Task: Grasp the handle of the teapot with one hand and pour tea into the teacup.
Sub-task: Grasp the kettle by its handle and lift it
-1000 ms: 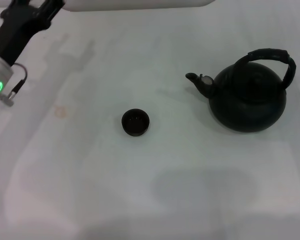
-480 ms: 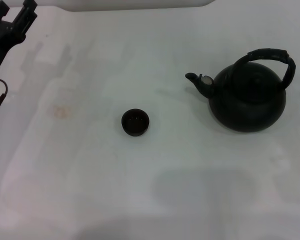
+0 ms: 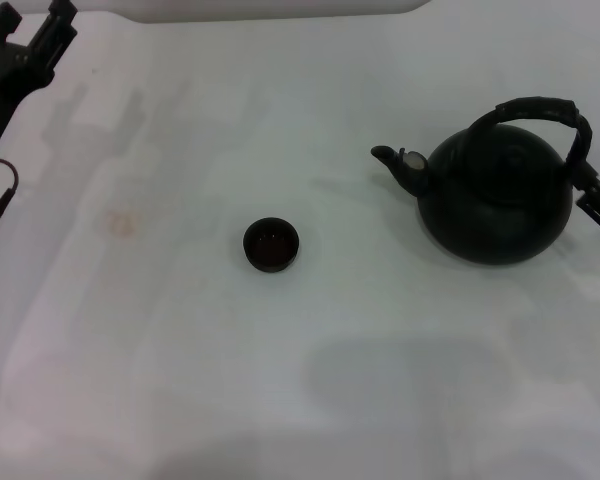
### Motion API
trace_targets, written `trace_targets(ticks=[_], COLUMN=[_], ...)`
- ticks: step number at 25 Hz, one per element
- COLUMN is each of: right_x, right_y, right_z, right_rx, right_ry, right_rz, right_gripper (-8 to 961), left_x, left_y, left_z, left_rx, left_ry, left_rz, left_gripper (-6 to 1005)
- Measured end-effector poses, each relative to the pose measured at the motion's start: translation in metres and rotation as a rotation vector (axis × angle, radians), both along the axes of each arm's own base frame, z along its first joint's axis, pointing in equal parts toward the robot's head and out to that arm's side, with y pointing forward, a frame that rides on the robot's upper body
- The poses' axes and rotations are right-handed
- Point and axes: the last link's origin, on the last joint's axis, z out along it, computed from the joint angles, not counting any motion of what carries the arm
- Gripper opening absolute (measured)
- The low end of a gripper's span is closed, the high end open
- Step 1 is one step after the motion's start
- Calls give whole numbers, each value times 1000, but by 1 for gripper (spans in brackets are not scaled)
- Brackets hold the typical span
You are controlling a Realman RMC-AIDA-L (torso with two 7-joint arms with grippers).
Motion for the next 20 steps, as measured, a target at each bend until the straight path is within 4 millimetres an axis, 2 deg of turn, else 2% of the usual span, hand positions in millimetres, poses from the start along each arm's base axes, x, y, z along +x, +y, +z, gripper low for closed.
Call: trace_targets(ticks=[7, 20], right_x=[-8, -11], right_y=[29, 36], right_z=[-8, -11], right_rx=[-5, 4], right_ry=[-27, -54], right_rz=[-13, -11], right_gripper=[836, 834], left_x=[-5, -5], left_y=[-4, -4], left_z=[-4, -4], left_rx=[-13, -17], left_ry=[2, 1], left_rz=[15, 17], left_gripper=[822, 822])
